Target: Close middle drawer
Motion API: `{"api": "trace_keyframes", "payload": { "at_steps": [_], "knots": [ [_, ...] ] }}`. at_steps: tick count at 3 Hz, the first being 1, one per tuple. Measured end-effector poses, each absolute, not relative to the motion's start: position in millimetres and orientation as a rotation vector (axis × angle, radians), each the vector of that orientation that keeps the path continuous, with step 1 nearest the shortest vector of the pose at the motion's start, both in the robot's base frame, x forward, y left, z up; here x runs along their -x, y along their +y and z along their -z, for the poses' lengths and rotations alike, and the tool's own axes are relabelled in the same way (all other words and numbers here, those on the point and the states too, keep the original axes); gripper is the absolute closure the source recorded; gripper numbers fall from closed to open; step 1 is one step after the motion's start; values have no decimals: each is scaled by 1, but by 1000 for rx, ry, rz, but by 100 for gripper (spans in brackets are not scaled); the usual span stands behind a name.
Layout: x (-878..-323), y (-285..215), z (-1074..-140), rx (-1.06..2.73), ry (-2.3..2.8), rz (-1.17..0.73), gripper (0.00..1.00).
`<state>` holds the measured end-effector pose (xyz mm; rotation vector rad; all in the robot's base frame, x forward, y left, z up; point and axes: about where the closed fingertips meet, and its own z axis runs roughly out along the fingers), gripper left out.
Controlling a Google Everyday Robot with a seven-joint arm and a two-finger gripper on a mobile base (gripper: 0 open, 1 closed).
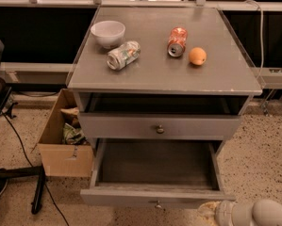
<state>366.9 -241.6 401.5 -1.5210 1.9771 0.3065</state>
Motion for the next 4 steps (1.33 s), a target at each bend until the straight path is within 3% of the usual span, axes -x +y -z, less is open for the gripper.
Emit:
{"api": "trace_keyframes", "payload": {
  "at_steps": [4],
  "knots": [
    [-421, -201, -402, 1559, 1730, -206, 100]
  ]
}}
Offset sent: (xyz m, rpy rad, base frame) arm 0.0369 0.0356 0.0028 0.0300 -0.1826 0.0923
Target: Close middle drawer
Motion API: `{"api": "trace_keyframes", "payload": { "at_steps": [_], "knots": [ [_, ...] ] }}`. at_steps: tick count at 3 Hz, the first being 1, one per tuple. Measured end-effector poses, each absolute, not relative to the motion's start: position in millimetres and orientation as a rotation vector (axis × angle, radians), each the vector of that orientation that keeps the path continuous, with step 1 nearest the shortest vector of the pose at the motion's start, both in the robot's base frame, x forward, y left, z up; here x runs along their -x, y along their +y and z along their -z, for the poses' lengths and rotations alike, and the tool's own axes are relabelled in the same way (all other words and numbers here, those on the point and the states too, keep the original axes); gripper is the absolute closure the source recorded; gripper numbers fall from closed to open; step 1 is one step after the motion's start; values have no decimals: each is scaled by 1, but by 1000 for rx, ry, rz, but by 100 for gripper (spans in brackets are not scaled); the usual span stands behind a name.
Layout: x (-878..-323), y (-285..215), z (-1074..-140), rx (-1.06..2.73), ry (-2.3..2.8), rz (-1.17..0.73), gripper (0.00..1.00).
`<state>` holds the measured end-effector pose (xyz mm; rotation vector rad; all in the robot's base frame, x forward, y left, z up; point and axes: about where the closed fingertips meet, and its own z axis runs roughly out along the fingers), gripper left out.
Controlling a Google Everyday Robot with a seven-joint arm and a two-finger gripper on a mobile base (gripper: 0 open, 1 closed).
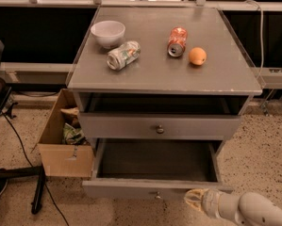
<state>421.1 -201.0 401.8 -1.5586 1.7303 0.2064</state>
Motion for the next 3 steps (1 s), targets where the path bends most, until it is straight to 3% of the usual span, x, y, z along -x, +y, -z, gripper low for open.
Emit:
{"api": "trace_keyframes", "payload": {
  "at_steps": [3],
  "knots": [
    [-452, -200, -400, 1541, 1634, -101, 100]
  ]
}}
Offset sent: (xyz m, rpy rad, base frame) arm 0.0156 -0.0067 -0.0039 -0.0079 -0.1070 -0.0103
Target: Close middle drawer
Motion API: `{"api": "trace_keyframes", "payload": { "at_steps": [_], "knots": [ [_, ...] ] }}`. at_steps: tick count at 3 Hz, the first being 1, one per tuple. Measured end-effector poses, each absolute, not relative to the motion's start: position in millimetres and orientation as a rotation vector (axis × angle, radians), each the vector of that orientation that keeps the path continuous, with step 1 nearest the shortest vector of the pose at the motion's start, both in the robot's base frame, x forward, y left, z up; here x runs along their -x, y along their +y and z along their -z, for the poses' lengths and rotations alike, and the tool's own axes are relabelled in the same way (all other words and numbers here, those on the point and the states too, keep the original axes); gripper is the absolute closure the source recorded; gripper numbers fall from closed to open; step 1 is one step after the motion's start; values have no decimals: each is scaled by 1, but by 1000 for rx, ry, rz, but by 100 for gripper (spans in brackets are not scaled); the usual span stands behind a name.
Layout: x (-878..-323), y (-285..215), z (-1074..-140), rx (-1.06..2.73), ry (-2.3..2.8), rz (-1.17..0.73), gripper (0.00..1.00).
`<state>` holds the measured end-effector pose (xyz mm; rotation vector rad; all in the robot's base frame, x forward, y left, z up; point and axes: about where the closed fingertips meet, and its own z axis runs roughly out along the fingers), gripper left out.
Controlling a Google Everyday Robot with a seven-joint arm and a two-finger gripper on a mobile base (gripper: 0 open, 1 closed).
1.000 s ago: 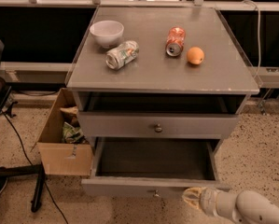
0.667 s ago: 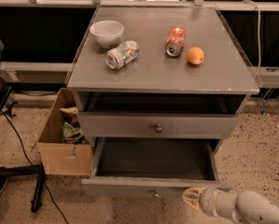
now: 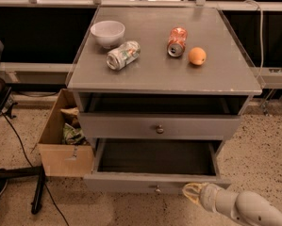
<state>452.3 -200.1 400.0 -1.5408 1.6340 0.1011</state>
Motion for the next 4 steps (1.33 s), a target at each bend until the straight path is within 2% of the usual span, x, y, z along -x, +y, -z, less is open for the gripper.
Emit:
{"api": "trace_keyframes", "payload": {
  "at_steps": [2, 4],
  "knots": [
    [-496, -192, -403, 1513, 1554, -27, 100],
    [-566, -180, -405, 1449, 1477, 46, 100]
  ]
}}
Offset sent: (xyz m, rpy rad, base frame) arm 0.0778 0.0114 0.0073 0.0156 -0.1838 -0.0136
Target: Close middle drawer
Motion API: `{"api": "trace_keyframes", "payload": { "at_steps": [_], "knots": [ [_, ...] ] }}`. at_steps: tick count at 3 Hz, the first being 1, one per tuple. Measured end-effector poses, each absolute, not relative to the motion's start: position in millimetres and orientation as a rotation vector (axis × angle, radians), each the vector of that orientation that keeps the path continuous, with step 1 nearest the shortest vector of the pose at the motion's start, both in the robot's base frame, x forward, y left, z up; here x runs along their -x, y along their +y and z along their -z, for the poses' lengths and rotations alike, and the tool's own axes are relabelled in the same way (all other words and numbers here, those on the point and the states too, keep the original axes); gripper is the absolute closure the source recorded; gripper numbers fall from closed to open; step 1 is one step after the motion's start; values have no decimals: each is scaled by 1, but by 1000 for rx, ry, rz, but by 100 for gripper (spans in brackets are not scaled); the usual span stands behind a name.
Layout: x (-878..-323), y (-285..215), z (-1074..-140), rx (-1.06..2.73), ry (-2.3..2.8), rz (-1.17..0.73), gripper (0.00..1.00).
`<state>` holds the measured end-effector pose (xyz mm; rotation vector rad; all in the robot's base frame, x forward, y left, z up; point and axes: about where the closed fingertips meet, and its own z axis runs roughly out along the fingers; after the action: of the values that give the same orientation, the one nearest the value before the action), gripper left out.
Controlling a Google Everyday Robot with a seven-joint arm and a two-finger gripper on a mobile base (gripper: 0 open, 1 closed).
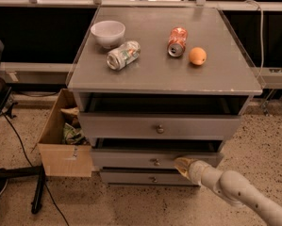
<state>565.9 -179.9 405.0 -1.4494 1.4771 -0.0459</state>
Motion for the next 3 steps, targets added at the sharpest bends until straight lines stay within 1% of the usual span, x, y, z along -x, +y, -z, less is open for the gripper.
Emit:
{"api": "trace_keyframes", "payload": {
  "at_steps": [1, 2, 3],
  "knots": [
    [-598, -173, -404, 1430, 1453, 78, 100],
    [-590, -166, -403, 1438, 1459, 59, 100],
    [-561, -163, -401, 1494, 1548, -38, 100]
  ]
}}
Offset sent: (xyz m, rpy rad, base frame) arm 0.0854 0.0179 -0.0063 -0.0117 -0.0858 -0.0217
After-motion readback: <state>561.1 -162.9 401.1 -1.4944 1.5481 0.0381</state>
